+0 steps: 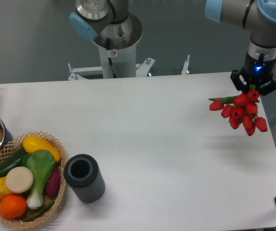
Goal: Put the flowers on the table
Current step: 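Carry the red tulips in the gripper toward the table center, lowering them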
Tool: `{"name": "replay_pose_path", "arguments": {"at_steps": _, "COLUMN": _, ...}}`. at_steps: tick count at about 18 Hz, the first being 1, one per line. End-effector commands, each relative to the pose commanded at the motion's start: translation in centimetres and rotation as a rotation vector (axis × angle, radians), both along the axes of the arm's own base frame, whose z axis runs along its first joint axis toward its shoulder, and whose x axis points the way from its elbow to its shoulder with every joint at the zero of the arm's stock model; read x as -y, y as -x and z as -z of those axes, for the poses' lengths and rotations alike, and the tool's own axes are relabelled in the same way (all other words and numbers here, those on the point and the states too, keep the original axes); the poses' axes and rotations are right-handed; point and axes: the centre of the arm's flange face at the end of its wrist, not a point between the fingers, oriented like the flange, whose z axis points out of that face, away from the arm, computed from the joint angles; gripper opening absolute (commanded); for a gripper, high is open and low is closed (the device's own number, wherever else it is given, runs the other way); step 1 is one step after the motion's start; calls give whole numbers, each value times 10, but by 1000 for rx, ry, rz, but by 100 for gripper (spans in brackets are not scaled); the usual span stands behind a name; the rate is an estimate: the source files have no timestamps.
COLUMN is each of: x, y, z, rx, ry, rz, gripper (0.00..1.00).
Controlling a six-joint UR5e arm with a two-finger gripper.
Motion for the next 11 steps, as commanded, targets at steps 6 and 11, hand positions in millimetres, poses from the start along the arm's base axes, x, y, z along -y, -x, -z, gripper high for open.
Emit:
{"name": "replay_pose_path", "arguments": {"at_steps": 6, "x": -30, "y": -22, "z": 17, "rx": 34, "ry": 15, "rz": 24, "gripper": 0}}
{"name": "replay_pose_path", "arguments": {"at_steps": 11, "x": -88, "y": -57, "z": 63, "rx": 107, "ry": 57, "rz": 24, "gripper": 0}}
